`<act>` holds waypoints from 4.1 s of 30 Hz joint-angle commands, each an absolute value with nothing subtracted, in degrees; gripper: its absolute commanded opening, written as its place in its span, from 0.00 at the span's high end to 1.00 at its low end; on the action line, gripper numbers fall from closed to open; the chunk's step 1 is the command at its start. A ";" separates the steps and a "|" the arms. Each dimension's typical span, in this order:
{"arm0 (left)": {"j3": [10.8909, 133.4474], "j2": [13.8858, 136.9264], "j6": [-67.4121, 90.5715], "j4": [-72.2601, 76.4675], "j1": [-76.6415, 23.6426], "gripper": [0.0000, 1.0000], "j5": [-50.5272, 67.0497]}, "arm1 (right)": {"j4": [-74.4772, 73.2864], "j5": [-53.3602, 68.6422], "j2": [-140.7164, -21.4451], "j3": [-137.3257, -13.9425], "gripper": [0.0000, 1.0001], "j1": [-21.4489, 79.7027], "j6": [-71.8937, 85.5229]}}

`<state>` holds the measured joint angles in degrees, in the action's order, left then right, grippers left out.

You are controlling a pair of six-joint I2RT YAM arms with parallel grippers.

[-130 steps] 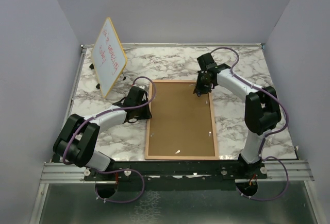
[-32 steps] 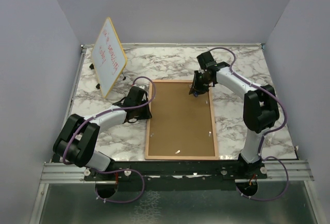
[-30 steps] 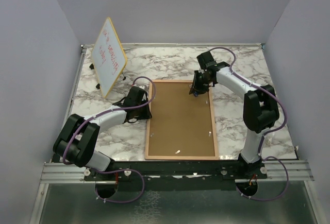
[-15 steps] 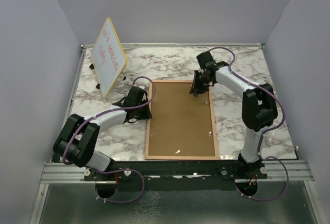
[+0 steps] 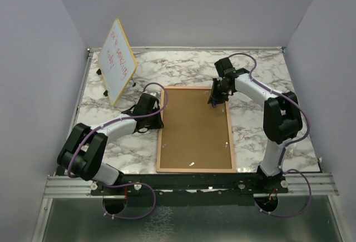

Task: Take the photo out of the frame
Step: Release the photo frame item from the photo frame, then place the screwdriver at the center of the board.

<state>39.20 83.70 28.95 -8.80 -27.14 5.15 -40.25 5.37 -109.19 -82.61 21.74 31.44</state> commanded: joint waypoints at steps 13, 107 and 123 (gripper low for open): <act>37.65 81.07 28.30 -11.79 -27.22 0.64 1.58 | -40.38 5.92 -97.03 -77.46 0.99 21.50 31.64; 39.65 53.18 24.44 -26.10 -28.65 0.01 -5.45 | -37.48 -22.71 -76.25 -49.91 0.99 20.30 34.48; 39.98 56.37 23.65 -25.51 -28.65 0.01 -5.88 | -38.06 -23.32 -79.78 -52.55 0.99 16.48 30.00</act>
<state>38.85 55.13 24.36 -26.17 -28.27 -5.87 -38.76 -23.75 -80.84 -52.18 16.60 31.33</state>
